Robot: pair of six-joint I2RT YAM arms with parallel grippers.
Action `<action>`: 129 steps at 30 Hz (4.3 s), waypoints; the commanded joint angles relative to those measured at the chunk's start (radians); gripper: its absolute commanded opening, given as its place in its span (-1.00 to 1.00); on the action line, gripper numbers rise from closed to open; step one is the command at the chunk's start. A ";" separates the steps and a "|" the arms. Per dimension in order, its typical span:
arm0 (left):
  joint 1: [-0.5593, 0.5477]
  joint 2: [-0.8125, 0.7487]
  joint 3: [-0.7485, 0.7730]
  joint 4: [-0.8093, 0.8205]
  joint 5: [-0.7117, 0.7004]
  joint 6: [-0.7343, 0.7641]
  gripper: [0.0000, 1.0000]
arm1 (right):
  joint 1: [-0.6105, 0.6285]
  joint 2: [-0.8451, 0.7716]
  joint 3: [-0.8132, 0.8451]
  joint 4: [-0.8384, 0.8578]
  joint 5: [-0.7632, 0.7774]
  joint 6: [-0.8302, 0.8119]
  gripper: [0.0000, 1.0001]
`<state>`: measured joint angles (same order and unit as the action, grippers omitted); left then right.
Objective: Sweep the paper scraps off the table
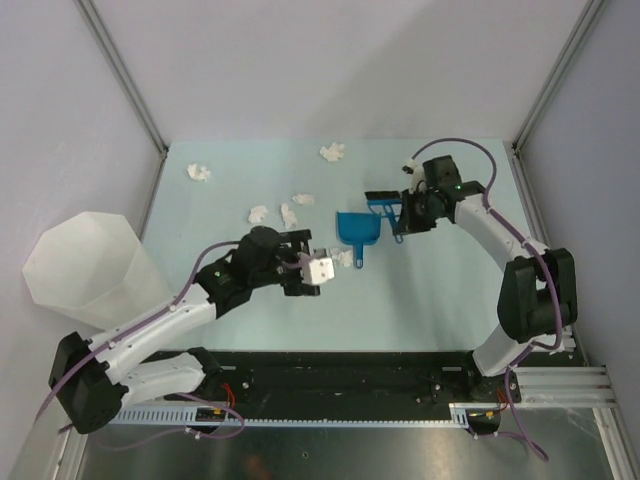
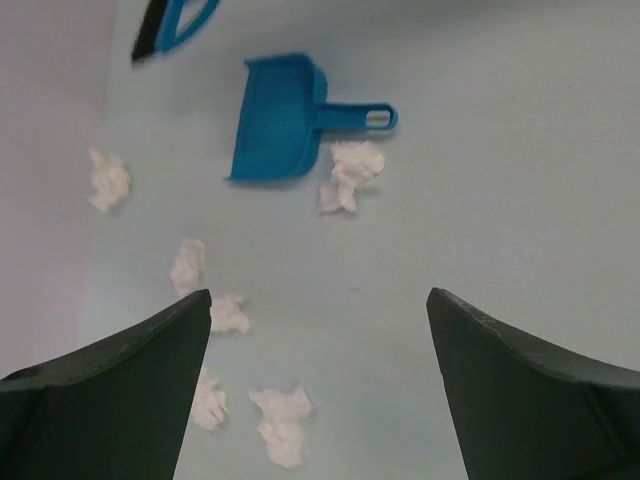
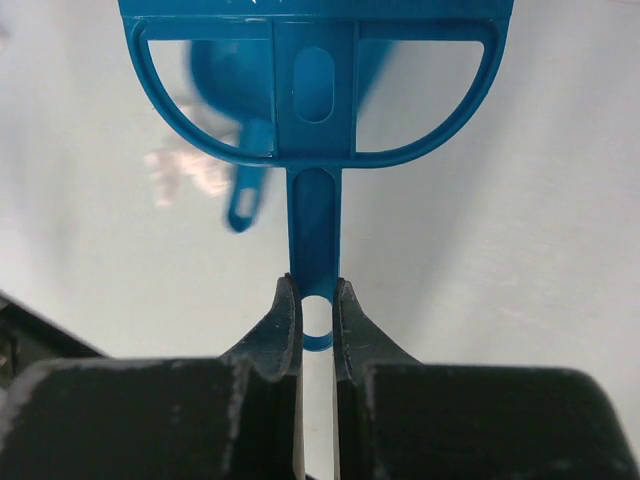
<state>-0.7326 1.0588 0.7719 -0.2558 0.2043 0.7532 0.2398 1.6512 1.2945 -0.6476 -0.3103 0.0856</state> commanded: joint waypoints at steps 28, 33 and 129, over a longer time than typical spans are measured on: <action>-0.174 0.052 -0.189 0.561 -0.410 0.741 -0.63 | 0.498 -0.202 -0.001 0.026 -0.214 0.152 -1.00; -0.174 0.021 -0.195 0.560 -0.414 0.645 -1.00 | 0.464 -0.232 -0.001 0.014 -0.193 0.134 -1.00; -0.123 0.971 0.771 -0.117 -0.436 -1.054 0.13 | -0.172 -0.633 -0.362 0.398 0.172 0.086 -1.00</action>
<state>-0.8608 2.0457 1.5291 -0.3828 -0.2256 -0.2661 0.0746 1.0172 0.9352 -0.3065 -0.1066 0.1654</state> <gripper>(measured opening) 0.560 0.089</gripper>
